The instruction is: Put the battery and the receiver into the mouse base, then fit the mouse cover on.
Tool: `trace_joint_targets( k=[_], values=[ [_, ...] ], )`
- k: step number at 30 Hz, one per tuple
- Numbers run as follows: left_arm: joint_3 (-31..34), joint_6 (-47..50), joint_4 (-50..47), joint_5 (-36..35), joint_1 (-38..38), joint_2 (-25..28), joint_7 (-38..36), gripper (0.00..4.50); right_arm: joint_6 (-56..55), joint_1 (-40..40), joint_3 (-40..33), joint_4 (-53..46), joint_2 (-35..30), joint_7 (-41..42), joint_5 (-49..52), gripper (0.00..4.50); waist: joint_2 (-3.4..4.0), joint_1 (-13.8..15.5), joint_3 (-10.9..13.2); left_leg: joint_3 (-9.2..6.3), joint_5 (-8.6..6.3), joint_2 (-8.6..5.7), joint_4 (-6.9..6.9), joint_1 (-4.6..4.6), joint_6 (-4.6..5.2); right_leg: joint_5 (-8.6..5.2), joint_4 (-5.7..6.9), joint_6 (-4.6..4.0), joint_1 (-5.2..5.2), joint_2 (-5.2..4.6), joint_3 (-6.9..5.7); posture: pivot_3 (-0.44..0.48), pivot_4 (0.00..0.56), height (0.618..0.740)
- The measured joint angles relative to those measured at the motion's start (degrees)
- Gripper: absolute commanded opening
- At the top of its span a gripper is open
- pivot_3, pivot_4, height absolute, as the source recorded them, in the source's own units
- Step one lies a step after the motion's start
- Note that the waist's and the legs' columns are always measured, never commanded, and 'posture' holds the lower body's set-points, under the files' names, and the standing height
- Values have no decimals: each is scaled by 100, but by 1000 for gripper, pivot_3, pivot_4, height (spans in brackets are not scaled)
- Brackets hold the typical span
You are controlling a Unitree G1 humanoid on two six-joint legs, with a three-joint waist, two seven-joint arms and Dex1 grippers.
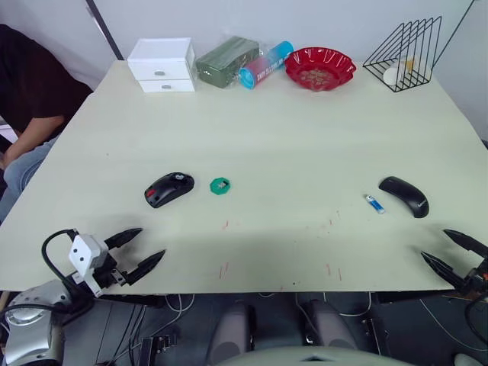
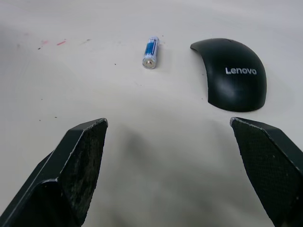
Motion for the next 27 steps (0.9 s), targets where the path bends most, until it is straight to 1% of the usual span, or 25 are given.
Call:
trace_joint_targets(
  k=[5, 12, 14, 18, 20, 23, 27],
  values=[
    [8, -97, 193, -47, -73, 59, -133, 4500, 67, 118, 15, -308, 117, 205, 152, 4382, 0, 5, 0, 0, 0, 3, -4, 1, 0, 4, 0, 8, 0, 0, 1, 0, 150, 740],
    [10, 129, 411, -128, -419, 363, -277, 4500, 585, 380, 229, -1362, 157, 642, 628, 4382, -3, 13, 0, -6, 0, 8, -6, 1, 0, 6, 0, 11, 0, 0, -4, 0, 150, 740],
    [8, 192, 504, -161, -609, 485, -372, 4500, 726, 401, 312, -1685, 192, 642, 695, 4382, -3, 13, 0, -5, 0, 7, -6, -1, 0, 7, -2, 12, -1, -1, -5, 0, 150, 740],
    [0, 319, 586, -158, -798, 539, -387, 4500, 853, 415, 360, -1975, 225, 590, 735, 4382, -3, 13, 0, -6, 0, 4, -7, -1, 0, 8, -2, 14, -1, -3, -7, 0, 150, 740],
    [-24, 503, 728, -145, -1087, 574, -364, 4500, 898, 435, 536, -2360, 304, 610, 781, 4382, -5, 15, 1, -13, 0, 3, -8, -2, 0, 8, 1, 14, -1, 1, -14, 0, 150, 740],
    [-50, 632, 811, -108, -1437, 702, -352, 4500, 1008, 347, 665, -2668, 345, 587, 838, 4382, -7, 17, 2, -15, 0, -2, -8, -3, 0, 9, 0, 15, 0, 1, -15, 0, 150, 740],
    [-140, 802, 889, -29, -1843, 814, -352, 4500, 1119, 314, 694, -2762, 347, 526, 869, 4382, -9, 19, 2, -14, 0, -9, -8, -7, -1, 10, -2, 18, -1, 0, -15, 0, 150, 740]
  ],
)
